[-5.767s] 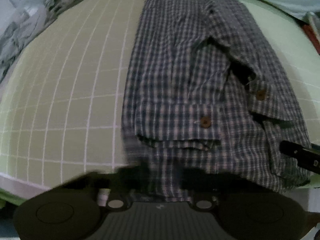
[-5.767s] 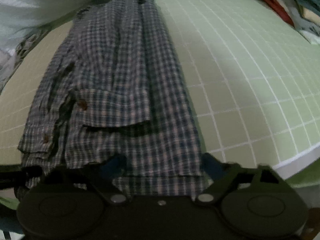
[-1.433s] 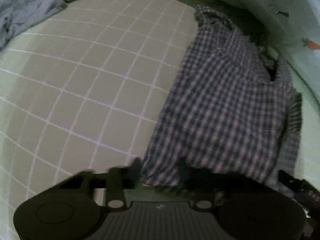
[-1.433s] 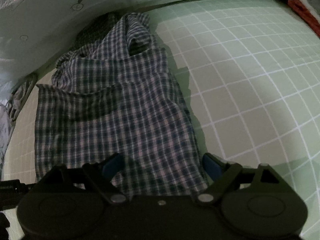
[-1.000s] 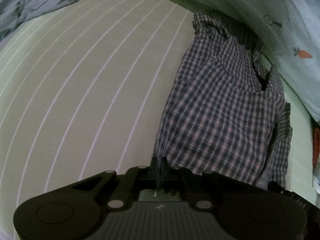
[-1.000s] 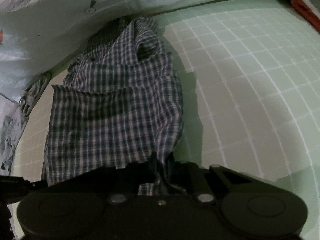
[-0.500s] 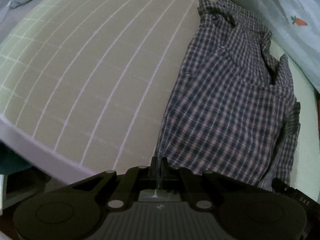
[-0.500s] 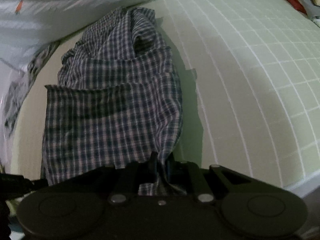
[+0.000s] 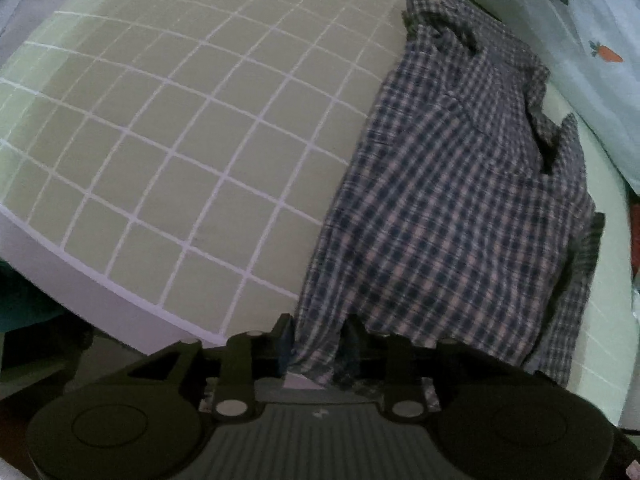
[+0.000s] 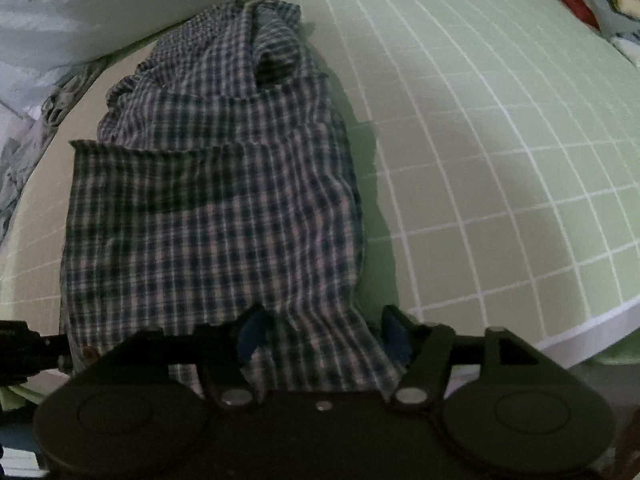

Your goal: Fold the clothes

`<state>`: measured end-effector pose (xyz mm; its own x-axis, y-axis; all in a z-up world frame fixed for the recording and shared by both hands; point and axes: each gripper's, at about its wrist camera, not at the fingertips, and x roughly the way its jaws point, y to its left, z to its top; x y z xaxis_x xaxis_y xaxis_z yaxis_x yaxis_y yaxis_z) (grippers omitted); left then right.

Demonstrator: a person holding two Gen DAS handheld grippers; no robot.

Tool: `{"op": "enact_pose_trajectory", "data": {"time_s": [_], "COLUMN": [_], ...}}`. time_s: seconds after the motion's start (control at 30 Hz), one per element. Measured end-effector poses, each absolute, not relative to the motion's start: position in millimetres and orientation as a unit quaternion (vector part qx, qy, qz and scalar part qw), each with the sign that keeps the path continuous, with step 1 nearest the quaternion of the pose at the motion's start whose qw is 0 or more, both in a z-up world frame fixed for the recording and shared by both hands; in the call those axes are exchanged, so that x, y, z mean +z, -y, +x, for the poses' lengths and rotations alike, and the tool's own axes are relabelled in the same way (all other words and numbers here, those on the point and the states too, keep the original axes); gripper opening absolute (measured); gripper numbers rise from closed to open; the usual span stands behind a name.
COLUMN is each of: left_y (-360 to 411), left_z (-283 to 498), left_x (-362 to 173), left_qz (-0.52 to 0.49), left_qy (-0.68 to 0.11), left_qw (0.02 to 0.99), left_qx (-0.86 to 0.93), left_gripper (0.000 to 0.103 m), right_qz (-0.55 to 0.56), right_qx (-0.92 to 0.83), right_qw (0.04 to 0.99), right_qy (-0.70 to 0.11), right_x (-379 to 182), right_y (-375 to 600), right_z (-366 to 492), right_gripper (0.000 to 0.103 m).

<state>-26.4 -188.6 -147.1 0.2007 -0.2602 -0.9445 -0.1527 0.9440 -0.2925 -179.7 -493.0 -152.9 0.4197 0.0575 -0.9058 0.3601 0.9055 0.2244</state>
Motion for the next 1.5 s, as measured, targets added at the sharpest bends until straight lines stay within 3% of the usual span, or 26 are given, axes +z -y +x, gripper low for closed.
{"op": "enact_pose_trajectory", "data": {"time_s": [0.1,0.13,0.17,0.2,0.23,0.33,0.53,0.83,1.13,1.37,1.47,1.5], "left_y": [188.1,186.1,183.1,179.0,174.8,166.7,135.9,154.1,171.3,191.0,199.3,202.1], "left_z": [-31.7,-32.0,-32.1,-33.8,-34.6,-37.7,-59.0,-20.3,38.3,112.9,146.4,157.6], "left_x": [-150.1,-151.5,-153.9,-155.0,-155.0,-140.4,-69.5,-18.3,-5.8,-19.9,-26.5,-28.7], "left_qz": [-0.161,-0.167,-0.178,-0.191,-0.206,-0.223,-0.302,-0.331,-0.394,-0.344,-0.318,-0.309], "left_qy": [-0.634,-0.637,-0.639,-0.641,-0.642,-0.643,-0.603,-0.538,-0.479,-0.467,-0.462,-0.46], "left_qw": [0.755,0.751,0.746,0.741,0.736,0.73,0.734,0.768,0.774,0.809,0.824,0.829], "left_qx": [-0.053,-0.056,-0.057,-0.056,-0.057,-0.062,-0.077,-0.106,-0.128,-0.096,-0.079,-0.073], "left_gripper": [0.023,0.01,0.006,0.004,0.002,0.002,0.001,0.001,0.001,0.002,0.008,0.013], "right_qz": [0.198,0.205,0.211,0.224,0.24,0.26,0.24,0.335,0.438,0.477,0.489,0.488], "right_qx": [-0.084,-0.081,-0.079,-0.074,-0.068,-0.048,0.018,0.05,0.051,0.012,-0.009,-0.02], "right_qw": [0.821,0.82,0.82,0.816,0.811,0.804,0.825,0.815,0.809,0.803,0.801,0.805], "right_qy": [-0.529,-0.528,-0.527,-0.527,-0.529,-0.532,-0.512,-0.469,-0.389,-0.356,-0.345,-0.338], "right_x": [-153.0,-153.2,-153.4,-154.0,-154.9,-144.6,-66.8,-40.9,-16.2,-25.0,-34.6,-36.4], "right_y": [491.4,491.9,492.3,493.5,495.1,497.8,501.5,526.0,571.1,600.9,614.8,619.2], "right_z": [-181.4,-182.7,-184.1,-185.3,-186.4,-189.3,-214.7,-183.1,-120.6,-25.1,26.5,43.4], "right_gripper": [0.062,0.054,0.047,0.023,0.012,0.006,0.006,0.006,0.006,0.006,0.013,0.028]}}
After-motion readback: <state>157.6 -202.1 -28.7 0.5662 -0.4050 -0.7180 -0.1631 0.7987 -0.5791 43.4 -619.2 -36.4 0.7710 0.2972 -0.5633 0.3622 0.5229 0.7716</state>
